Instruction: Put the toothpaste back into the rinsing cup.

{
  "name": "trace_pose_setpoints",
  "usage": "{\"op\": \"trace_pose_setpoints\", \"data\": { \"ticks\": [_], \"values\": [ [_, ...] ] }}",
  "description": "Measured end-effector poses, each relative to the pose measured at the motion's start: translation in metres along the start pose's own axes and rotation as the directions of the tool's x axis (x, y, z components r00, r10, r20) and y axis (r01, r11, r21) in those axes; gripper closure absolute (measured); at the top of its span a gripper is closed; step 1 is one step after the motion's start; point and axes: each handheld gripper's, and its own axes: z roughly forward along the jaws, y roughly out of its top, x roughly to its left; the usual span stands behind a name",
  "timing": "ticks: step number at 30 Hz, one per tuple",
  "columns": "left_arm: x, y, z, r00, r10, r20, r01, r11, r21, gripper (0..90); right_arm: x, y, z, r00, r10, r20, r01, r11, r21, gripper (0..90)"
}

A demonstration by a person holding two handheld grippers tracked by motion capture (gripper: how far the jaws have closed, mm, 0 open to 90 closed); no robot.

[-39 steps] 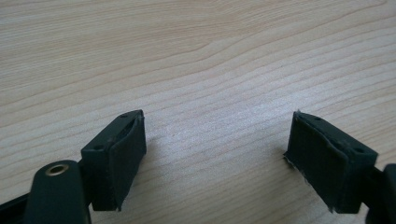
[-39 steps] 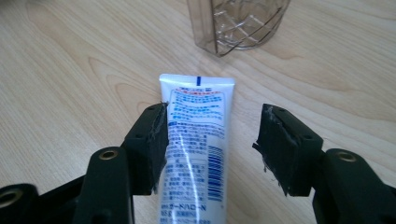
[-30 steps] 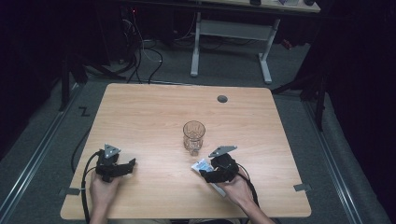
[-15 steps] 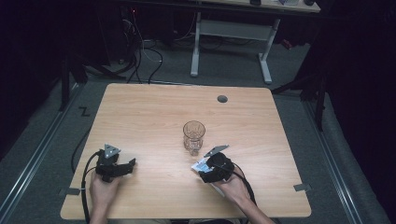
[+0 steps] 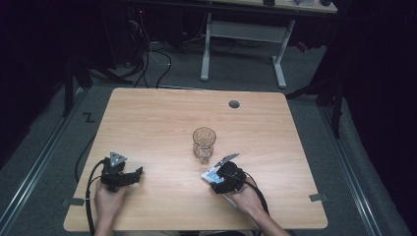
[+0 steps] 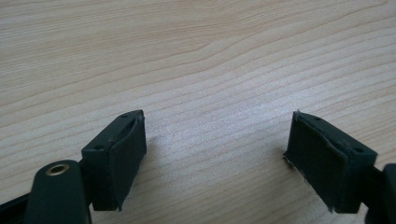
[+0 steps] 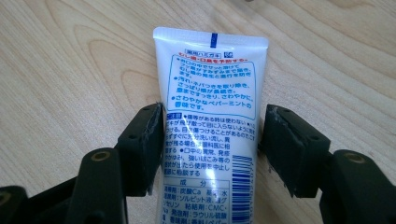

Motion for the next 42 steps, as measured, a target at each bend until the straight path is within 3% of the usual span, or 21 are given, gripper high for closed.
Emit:
{"op": "trace_pose_setpoints", "data": {
  "ticks": [7, 15, 21, 33, 42],
  "values": [
    [0.0, 0.0, 0.0, 1.0, 0.0, 0.0, 0.0, 1.0, 0.0, 20.3, 0.004, 0.001, 0.0, 0.9991, -0.032, 0.026, 0.032, 0.999, 0.014, 44.1],
    [0.0, 0.0, 0.0, 1.0, 0.0, 0.0, 0.0, 1.0, 0.0, 20.3, 0.0, 0.001, -0.003, 0.9991, -0.042, -0.006, 0.042, 0.999, 0.01, 55.8],
    [0.0, 0.0, 0.0, 1.0, 0.0, 0.0, 0.0, 1.0, 0.0, 20.3, 0.002, 0.0, -0.009, 0.9979, -0.065, -0.005, 0.065, 0.998, -0.006, 64.3],
    [0.0, 0.0, 0.0, 1.0, 0.0, 0.0, 0.0, 1.0, 0.0, 20.3, 0.0, -0.007, -0.019, 0.996, -0.08, -0.038, 0.079, 0.996, -0.033, 66.0],
    [0.0, 0.0, 0.0, 1.0, -0.001, -0.001, 0.001, 1.0, 0.0, 20.3, -0.012, -0.012, -0.04, 0.9971, -0.062, -0.044, 0.056, 0.991, -0.12, 65.9]
  ]
}}
